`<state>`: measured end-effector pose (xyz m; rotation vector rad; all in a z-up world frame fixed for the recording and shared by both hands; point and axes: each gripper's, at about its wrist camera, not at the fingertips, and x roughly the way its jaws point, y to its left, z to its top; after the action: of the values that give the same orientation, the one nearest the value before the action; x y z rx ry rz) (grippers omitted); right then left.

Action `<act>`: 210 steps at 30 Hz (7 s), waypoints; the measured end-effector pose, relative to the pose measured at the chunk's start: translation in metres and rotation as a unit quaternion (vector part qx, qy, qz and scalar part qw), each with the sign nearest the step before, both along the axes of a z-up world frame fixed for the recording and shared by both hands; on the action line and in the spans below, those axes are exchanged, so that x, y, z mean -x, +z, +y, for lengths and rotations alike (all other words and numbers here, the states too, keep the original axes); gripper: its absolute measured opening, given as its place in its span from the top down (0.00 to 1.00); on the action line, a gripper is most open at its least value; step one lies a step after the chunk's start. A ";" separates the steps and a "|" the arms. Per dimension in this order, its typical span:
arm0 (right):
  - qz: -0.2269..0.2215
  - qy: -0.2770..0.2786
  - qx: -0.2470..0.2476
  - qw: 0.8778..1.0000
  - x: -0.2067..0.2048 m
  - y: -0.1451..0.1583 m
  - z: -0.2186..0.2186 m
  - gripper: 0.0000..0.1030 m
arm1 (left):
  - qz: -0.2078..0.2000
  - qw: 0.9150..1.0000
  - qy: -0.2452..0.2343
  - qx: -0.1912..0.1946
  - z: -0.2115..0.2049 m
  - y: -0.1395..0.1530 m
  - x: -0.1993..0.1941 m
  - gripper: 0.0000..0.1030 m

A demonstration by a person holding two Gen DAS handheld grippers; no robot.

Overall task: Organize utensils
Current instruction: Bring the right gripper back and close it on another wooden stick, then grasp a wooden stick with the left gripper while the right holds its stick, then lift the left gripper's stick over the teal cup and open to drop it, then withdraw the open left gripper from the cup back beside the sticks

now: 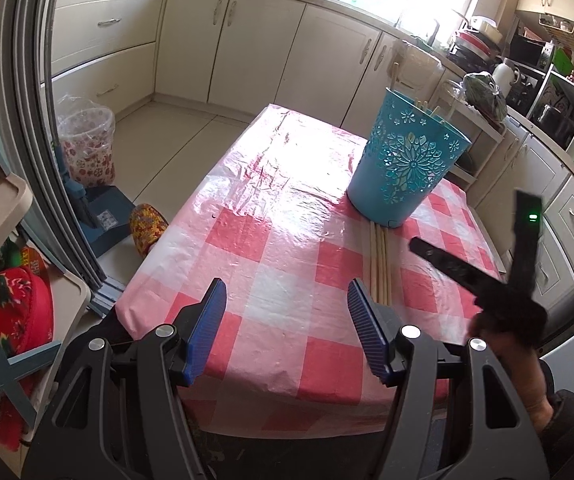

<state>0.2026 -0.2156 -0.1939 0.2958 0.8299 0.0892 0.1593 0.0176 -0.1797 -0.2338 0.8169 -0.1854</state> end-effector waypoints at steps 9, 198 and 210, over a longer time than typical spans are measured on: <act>0.033 0.005 0.043 0.999 -0.020 -0.019 0.024 0.88 | 0.011 1.000 0.010 0.008 0.011 -0.007 -0.002 0.42; 0.034 0.058 0.157 0.985 0.040 -0.021 0.006 0.92 | -0.021 0.999 0.022 -0.036 0.003 -0.030 -0.029 0.38; 0.006 0.033 0.100 0.994 0.053 -0.006 -0.007 0.95 | -0.014 0.999 0.014 -0.042 -0.002 -0.035 -0.024 0.38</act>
<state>0.1499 -0.2230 -0.1997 0.0797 0.8539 0.0653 0.1837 0.0155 -0.2147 -0.1630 0.7921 -0.1268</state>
